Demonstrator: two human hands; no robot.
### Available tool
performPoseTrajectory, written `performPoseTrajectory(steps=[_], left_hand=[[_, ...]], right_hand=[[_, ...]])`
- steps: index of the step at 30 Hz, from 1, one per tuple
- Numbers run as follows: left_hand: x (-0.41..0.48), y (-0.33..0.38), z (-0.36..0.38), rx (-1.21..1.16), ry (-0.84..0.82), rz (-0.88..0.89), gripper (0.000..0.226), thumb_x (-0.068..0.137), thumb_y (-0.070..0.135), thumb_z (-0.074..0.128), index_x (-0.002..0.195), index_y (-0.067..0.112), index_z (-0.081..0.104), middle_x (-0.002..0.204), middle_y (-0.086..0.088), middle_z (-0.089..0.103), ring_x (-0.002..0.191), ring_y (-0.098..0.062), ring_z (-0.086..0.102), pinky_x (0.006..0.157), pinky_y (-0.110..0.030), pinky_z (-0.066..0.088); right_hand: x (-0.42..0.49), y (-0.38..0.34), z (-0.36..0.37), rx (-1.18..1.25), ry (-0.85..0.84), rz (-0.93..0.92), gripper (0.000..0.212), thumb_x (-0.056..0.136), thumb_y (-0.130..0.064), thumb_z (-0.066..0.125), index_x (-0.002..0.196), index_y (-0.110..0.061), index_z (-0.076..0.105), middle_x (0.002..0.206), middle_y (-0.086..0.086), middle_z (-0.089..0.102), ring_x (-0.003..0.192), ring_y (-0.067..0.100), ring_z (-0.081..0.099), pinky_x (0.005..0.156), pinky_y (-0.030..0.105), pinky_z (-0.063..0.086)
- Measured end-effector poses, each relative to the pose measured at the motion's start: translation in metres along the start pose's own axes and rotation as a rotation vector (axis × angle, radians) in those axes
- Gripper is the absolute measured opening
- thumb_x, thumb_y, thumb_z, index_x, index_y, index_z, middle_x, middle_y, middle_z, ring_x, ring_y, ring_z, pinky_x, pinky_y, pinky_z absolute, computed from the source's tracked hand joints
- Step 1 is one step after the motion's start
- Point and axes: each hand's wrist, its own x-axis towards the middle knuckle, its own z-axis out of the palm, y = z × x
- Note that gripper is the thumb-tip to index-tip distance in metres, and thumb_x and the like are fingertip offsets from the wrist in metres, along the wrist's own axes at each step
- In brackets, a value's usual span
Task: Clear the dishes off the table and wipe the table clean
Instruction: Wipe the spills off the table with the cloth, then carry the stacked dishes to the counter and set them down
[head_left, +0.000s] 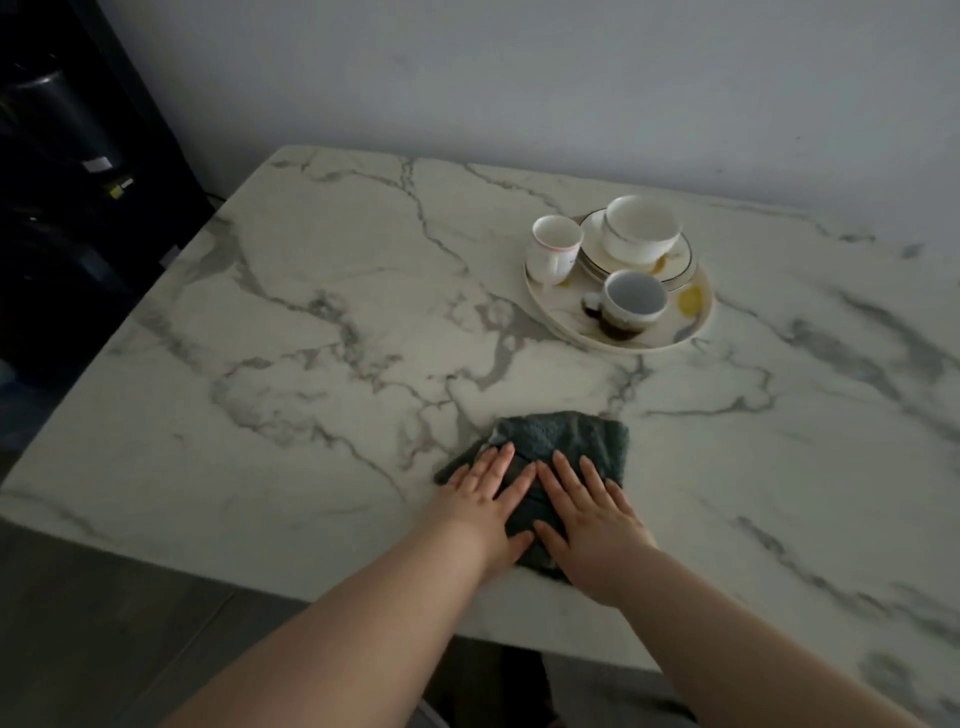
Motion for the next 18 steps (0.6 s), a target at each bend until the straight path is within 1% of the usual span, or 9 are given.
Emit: performPoseTrajectory(steps=[4,8,10,11,12,13,15,16,18], left_hand=[[-0.003,0.004,-0.011,-0.040,-0.122,0.013,0.085,0.092,0.057,0.041,0.149,0.036,-0.019,0.154,0.003,-0.035,0.145,-0.017,-0.024,0.120,-0.038,-0.003],[0.003,0.000,-0.046,-0.107,-0.387,0.035,0.093,0.088,0.047,0.058,0.149,0.042,-0.012,0.152,0.002,-0.038,0.145,-0.019,-0.024,0.121,-0.042,0.003],[0.008,-0.001,-0.072,-0.182,-0.523,0.050,0.080,0.090,0.046,0.058,0.150,0.047,0.006,0.155,0.001,-0.032,0.148,-0.021,-0.014,0.120,-0.039,0.010],[0.009,-0.004,-0.083,-0.237,-0.571,0.057,0.069,0.091,0.045,0.057,0.149,0.046,0.019,0.159,0.000,-0.023,0.149,-0.022,-0.002,0.118,-0.033,0.016],[0.017,-0.007,-0.096,-0.329,-0.595,0.055,0.058,0.093,0.043,0.057,0.145,0.043,0.033,0.162,-0.002,-0.005,0.147,-0.022,0.015,0.112,-0.026,0.025],[0.026,-0.012,-0.106,-0.462,-0.601,0.029,0.046,0.094,0.039,0.056,0.139,0.038,0.046,0.160,-0.002,0.019,0.139,-0.021,0.037,0.101,-0.022,0.036],[0.047,-0.022,-0.126,-0.783,-0.549,-0.079,0.022,0.098,0.032,0.051,0.118,0.031,0.060,0.131,0.003,0.058,0.099,-0.017,0.067,0.067,-0.019,0.047],[0.066,-0.024,-0.138,-0.904,-0.475,-0.144,0.017,0.099,0.030,0.048,0.109,0.029,0.062,0.115,0.004,0.064,0.082,-0.014,0.067,0.053,-0.018,0.043],[0.100,-0.028,-0.153,-1.066,-0.225,-0.319,0.017,0.099,0.027,0.047,0.105,0.024,0.062,0.096,0.002,0.065,0.062,-0.012,0.059,0.046,-0.016,0.032]], right_hand=[[-0.007,0.005,-0.005,0.046,-0.063,-0.036,0.074,0.096,-0.060,0.027,0.150,-0.035,-0.018,0.157,-0.011,-0.026,0.146,0.019,-0.022,0.119,0.038,-0.005],[-0.002,0.022,-0.036,0.205,-0.283,-0.138,0.082,0.093,-0.054,0.048,0.153,-0.037,-0.005,0.159,-0.014,-0.019,0.146,0.016,-0.020,0.119,0.038,-0.002],[0.001,0.039,-0.060,0.481,-0.411,-0.143,0.070,0.093,-0.046,0.055,0.152,-0.039,0.018,0.160,-0.019,0.004,0.148,0.009,-0.002,0.119,0.030,0.010],[0.001,0.047,-0.071,0.663,-0.435,-0.115,0.059,0.094,-0.040,0.057,0.148,-0.039,0.033,0.155,-0.019,0.024,0.145,0.006,0.018,0.114,0.021,0.022],[0.004,0.061,-0.083,0.856,-0.410,-0.063,0.048,0.095,-0.032,0.059,0.141,-0.036,0.046,0.146,-0.017,0.043,0.132,0.005,0.041,0.103,0.013,0.034],[0.008,0.077,-0.094,1.023,-0.340,0.003,0.038,0.095,-0.023,0.058,0.133,-0.031,0.055,0.134,-0.012,0.058,0.115,0.006,0.057,0.092,0.013,0.042],[0.025,0.113,-0.113,1.197,-0.089,0.163,0.030,0.097,-0.011,0.052,0.123,-0.021,0.062,0.111,-0.002,0.072,0.087,0.015,0.070,0.079,0.028,0.050],[0.040,0.138,-0.123,1.229,0.047,0.247,0.030,0.097,-0.008,0.050,0.122,-0.018,0.062,0.103,0.001,0.073,0.078,0.019,0.070,0.073,0.032,0.050],[0.067,0.179,-0.137,1.210,0.277,0.391,0.030,0.095,-0.009,0.052,0.124,-0.015,0.059,0.095,0.003,0.072,0.068,0.022,0.066,0.064,0.032,0.048]])
